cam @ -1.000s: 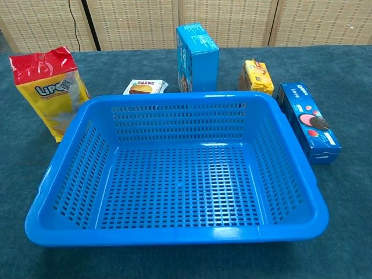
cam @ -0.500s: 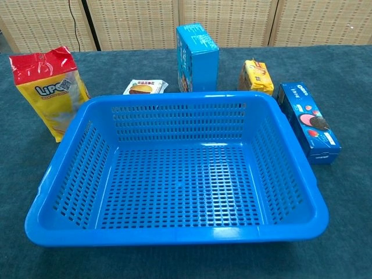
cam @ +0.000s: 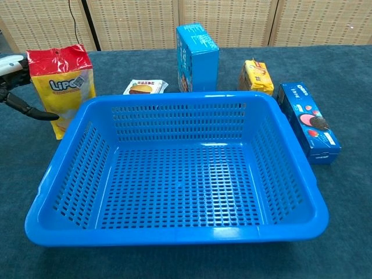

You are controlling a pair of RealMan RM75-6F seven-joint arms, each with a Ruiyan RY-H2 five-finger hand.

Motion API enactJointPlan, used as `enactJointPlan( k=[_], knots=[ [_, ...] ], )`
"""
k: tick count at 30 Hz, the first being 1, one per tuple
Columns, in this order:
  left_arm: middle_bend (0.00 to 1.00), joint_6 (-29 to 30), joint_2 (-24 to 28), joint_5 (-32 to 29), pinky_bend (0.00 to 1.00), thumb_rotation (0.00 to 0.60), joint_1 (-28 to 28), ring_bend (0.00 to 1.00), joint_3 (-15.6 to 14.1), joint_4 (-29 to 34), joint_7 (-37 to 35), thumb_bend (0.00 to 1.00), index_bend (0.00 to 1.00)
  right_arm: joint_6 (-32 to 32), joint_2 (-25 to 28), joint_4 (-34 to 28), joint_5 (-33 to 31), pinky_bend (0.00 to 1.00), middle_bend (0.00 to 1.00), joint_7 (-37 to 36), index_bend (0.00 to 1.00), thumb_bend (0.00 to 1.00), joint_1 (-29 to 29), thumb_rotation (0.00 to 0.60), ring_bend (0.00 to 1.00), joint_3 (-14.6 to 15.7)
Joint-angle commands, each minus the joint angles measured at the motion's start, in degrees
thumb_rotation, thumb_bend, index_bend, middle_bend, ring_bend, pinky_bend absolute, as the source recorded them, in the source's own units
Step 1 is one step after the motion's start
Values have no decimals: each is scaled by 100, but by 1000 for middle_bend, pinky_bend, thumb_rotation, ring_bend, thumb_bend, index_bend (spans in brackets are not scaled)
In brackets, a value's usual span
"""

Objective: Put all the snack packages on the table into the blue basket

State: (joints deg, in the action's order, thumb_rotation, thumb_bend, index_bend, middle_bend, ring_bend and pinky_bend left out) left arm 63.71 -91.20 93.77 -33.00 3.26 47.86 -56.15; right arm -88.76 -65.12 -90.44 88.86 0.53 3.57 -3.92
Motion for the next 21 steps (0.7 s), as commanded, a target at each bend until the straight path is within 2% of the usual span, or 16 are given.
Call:
enactJointPlan(
  k=[1,3,6,12,15,17,20,21],
  knots=[
    [151,-90,-229,-226,453,600,-104,200,127,-161,-44,89,185,22,14,-4,-18,0,0,-28,0,0,4,600,0,-3],
    [346,-28,-268,-275,543,600,-97,364,152,-190,-49,194,422,31,21,-6,-30,0,0,-44,0,0,5,600,0,-6],
    [440,183,-297,-357,575,600,-41,443,221,-220,-83,268,564,39,30,-7,-41,0,0,-65,0,0,4,600,0,-9],
    [474,1095,244,-329,580,600,175,465,370,178,-471,283,611,65,47,-43,2,0,0,-78,0,0,10,600,0,23],
    [474,1776,742,-88,580,600,307,464,377,772,-514,283,611,81,47,-66,19,0,0,-51,0,0,14,600,0,38],
    [474,2207,1168,257,580,600,384,463,254,1337,-347,282,610,88,46,-81,28,0,0,-31,0,0,18,600,0,44],
    [474,2501,1632,646,580,600,425,460,91,2031,10,279,606,89,45,-97,35,0,0,-6,0,0,20,600,0,46],
    [474,2659,1857,937,580,600,414,459,-9,2442,187,278,605,91,46,-103,38,0,0,4,0,0,20,600,0,49]
  ],
)
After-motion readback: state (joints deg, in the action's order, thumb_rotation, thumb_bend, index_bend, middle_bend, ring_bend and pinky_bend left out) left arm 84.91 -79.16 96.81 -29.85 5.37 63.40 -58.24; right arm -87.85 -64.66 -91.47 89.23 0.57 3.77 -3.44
